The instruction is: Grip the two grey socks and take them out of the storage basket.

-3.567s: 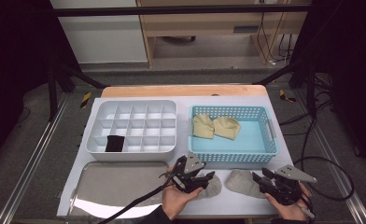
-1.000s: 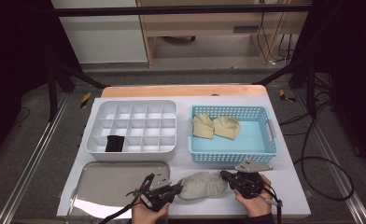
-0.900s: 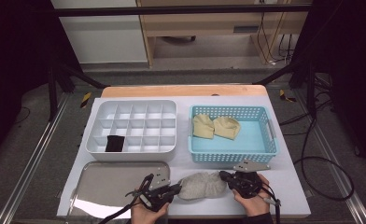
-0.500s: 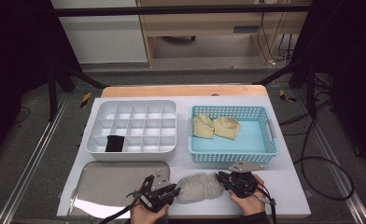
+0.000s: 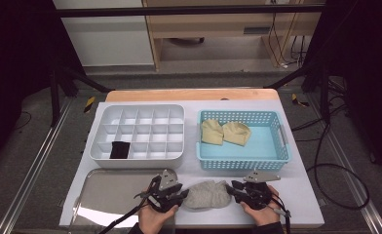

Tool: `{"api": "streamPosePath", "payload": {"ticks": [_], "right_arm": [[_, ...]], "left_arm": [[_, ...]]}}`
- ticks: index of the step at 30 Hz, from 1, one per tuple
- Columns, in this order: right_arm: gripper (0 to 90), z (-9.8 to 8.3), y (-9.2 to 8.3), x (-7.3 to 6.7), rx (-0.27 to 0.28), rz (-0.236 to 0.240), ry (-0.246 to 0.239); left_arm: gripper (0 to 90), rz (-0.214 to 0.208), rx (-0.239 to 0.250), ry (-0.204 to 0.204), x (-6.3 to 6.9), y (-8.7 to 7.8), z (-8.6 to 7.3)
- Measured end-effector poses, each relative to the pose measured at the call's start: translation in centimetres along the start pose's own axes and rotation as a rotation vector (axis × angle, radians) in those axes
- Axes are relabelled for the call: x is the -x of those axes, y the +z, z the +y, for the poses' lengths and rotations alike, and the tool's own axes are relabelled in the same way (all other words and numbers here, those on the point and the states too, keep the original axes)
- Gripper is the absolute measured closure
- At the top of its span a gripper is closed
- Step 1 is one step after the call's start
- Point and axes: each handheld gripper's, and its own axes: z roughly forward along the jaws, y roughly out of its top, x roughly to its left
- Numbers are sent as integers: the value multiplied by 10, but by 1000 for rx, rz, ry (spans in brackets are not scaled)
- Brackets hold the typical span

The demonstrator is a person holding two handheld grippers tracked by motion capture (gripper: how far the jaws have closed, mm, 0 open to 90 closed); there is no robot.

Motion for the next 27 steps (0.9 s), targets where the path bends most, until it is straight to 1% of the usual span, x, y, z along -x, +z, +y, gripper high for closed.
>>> {"api": "streamPosePath", "payload": {"ticks": [2,4,6,7,9,10,12,13,15,17,18,20,22,23,24,25,26,27], "right_arm": [[674,-2,3,-1,-12,-3,2],[707,-4,4,-3,-7,-7,3],[787,-4,5,-5,-9,2,11],[803,-5,6,-6,-5,8,16],[842,-5,6,-7,-3,6,25],[874,-5,4,-6,-4,11,37],[882,-5,2,-5,-5,14,48],[883,-6,0,-3,-2,16,53],[886,-7,-5,-1,7,13,67],[886,-6,-13,0,15,13,76],[886,-6,-15,1,21,5,68],[885,-6,-16,1,9,-31,50],[876,-7,-12,1,-14,-57,40],[857,-8,-10,1,-17,-60,35],[823,-8,-10,1,-11,-62,33],[802,-8,-11,1,-6,-67,26],[790,-7,-14,2,7,-74,23],[787,-6,-17,2,26,-71,27]], "left_arm": [[680,-7,-6,-9,0,1,0],[701,-13,-9,-13,1,2,0],[742,-26,-18,-19,1,3,0],[769,-31,-20,-27,1,4,1],[809,-37,-24,-31,1,5,3],[835,-34,-29,-25,1,5,4],[846,-32,-34,-20,2,6,6],[850,-27,-21,-21,1,6,7],[853,-29,-9,-23,-1,6,10],[853,-24,2,-9,-1,9,14],[853,-15,6,7,0,12,16],[852,9,-2,30,4,18,18],[840,20,3,37,5,19,19],[818,28,5,37,4,19,19],[761,40,8,38,4,17,19],[715,44,12,43,3,14,20],[699,42,27,42,3,10,21],[681,40,39,41,4,6,22]]}}
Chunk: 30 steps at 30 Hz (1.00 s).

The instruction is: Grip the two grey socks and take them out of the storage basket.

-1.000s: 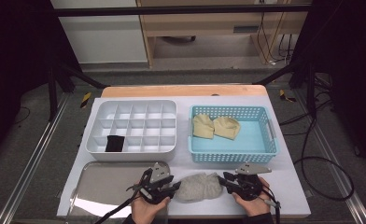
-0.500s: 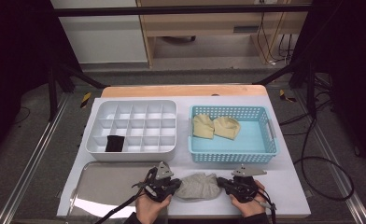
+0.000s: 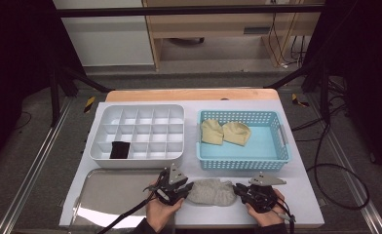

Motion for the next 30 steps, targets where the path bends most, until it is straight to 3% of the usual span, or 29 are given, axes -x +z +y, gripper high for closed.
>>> {"api": "streamPosePath", "payload": {"ticks": [3,7,11,14,19,21,24,27,30], "right_arm": [[784,4,-11,-2,60,2,-2],[853,10,-12,-15,107,55,-23],[897,9,11,-32,50,107,-53],[900,4,27,-33,14,94,-60],[900,1,32,-30,16,71,-51],[896,2,30,-31,17,74,-51],[864,4,19,-27,64,87,-53],[833,6,2,-20,103,75,-27],[771,4,-7,-13,104,55,-6]], "left_arm": [[669,-36,60,10,7,-15,5],[721,-81,45,33,19,-14,3],[776,-84,-27,31,21,5,-6],[800,-76,-35,45,24,9,-9],[807,-79,-38,41,23,10,-9],[790,-85,-31,41,23,7,-9],[729,-90,6,36,21,-2,-5],[688,-73,28,35,16,-11,0],[670,-49,38,30,7,-18,3]]}}
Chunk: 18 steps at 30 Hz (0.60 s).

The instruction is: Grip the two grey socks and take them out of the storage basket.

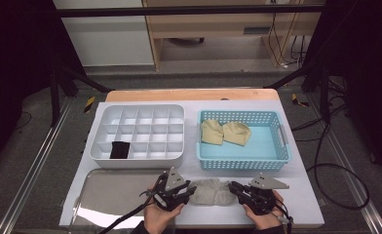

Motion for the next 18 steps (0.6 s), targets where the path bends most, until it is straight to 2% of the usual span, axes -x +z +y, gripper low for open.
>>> {"api": "streamPosePath", "payload": {"ticks": [4,8,12,15,18], "right_arm": [[707,-9,1,6,-36,-24,23],[681,-15,6,8,-62,-33,37],[699,-18,10,8,-83,-44,35],[742,-20,11,8,-87,-31,56],[775,-21,12,8,-84,-17,92]], "left_arm": [[662,14,-20,-4,-8,2,-3],[673,-6,-46,-20,-13,8,-9],[686,-13,-55,-29,-14,13,-11],[697,-11,-53,-29,-14,13,-11],[736,-8,-25,-23,-12,8,-9]]}}
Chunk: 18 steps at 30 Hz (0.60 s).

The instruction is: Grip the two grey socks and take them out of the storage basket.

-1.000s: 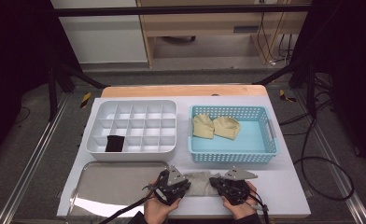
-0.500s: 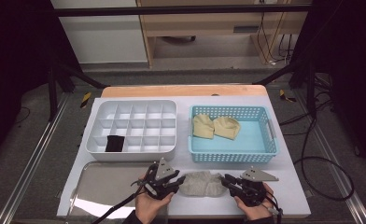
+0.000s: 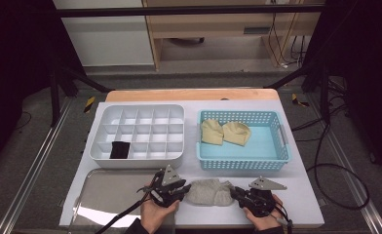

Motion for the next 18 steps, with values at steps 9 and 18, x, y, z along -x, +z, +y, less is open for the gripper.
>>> {"api": "streamPosePath", "payload": {"ticks": [9,18], "right_arm": [[863,1,0,0,-1,13,35],[870,5,-3,0,14,20,22]], "left_arm": [[880,-40,60,16,13,-3,13],[895,-91,21,18,31,25,18]]}}
